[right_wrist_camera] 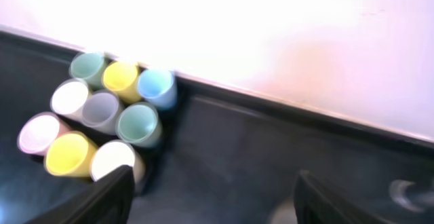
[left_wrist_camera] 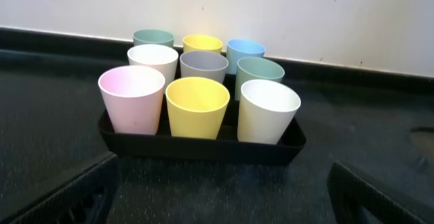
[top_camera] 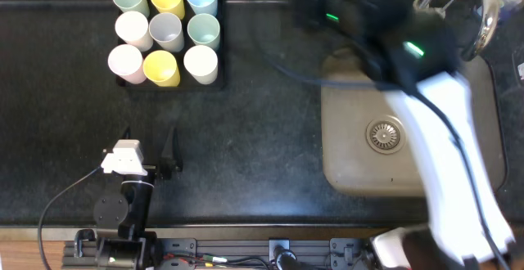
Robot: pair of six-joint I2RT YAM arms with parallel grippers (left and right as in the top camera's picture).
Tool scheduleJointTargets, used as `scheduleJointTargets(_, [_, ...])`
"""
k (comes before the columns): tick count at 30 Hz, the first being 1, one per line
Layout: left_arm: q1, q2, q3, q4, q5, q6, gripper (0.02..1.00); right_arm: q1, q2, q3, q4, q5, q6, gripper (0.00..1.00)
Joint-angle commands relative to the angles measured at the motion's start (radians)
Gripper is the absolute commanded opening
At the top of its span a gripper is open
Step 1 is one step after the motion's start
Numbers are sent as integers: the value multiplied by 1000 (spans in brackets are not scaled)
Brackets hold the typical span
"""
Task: Store Cups
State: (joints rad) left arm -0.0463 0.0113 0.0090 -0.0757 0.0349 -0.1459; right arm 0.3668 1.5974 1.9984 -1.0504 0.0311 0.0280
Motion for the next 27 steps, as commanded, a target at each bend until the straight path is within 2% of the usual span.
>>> scheduleJointTargets(1, [-6, -8, -1, -5, 16, 11, 1000, -126, -229, -358, 118, -29, -43, 805])
scheduleJointTargets(6, [-6, -8, -1, -5, 16, 11, 1000, -223, -563, -770, 350, -37, -43, 998])
scheduleJointTargets(15, [-6, -8, -1, -5, 16, 11, 998, -235, -1040, -1340, 739, -18, -43, 996])
scheduleJointTargets(24, [-6, -8, -1, -5, 16, 11, 1000, -236, -1324, -1736, 1029, -12, -43, 996])
scheduleJointTargets(27, [-6, -8, -1, -5, 16, 11, 1000, -236, -1373, -1799, 1045, -12, -43, 996])
